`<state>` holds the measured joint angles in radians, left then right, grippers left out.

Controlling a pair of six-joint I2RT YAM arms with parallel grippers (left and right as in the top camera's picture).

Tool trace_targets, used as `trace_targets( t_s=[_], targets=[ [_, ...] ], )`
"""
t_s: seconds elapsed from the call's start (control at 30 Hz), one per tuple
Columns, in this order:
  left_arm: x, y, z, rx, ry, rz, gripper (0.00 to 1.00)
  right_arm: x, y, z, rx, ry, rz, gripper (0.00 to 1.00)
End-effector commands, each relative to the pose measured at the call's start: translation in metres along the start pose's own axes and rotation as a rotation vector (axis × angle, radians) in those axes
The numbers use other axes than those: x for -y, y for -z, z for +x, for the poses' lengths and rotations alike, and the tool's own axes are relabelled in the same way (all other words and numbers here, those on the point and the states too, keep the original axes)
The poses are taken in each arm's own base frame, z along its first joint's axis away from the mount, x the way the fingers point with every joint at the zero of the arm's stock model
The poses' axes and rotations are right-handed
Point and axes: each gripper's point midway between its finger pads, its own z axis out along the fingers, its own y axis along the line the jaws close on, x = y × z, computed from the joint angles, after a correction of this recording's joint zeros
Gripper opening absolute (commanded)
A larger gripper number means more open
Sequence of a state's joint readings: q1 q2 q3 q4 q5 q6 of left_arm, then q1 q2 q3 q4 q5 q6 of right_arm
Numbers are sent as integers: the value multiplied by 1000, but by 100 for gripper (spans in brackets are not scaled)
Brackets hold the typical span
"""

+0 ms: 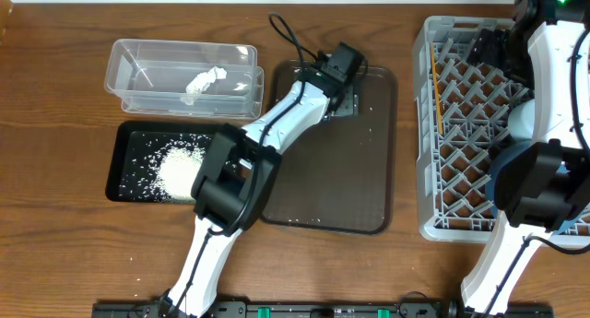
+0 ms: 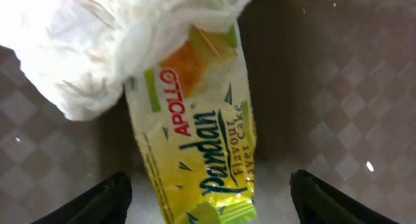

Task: Sort waste into correct bins and load items into the dishwasher rack
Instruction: 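Carry the tissue with the left gripper into the clear plastic bin and release, then grasp the yellow Apollo Pandan packet on the dark tray with the left gripper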

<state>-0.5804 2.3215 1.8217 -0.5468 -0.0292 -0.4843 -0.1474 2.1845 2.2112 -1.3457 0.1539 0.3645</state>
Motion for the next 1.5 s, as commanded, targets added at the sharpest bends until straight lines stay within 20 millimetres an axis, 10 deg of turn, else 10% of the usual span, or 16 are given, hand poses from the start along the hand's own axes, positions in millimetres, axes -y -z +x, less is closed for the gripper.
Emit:
trace_targets(
  t_s=[0.0, 0.7, 1.1, 1.47],
  targets=[
    [-8, -7, 7, -25, 69, -25, 78, 4, 21, -7, 50, -28, -12, 99],
    [-11, -12, 18, -44, 86, -40, 62, 4, 21, -7, 50, -28, -12, 99],
    [-15, -23, 26, -66, 84, -56, 15, 4, 21, -7, 50, -28, -12, 99],
    [-9, 40, 8, -32, 88, -31, 6, 4, 21, -7, 50, -28, -12, 99]
  ],
)
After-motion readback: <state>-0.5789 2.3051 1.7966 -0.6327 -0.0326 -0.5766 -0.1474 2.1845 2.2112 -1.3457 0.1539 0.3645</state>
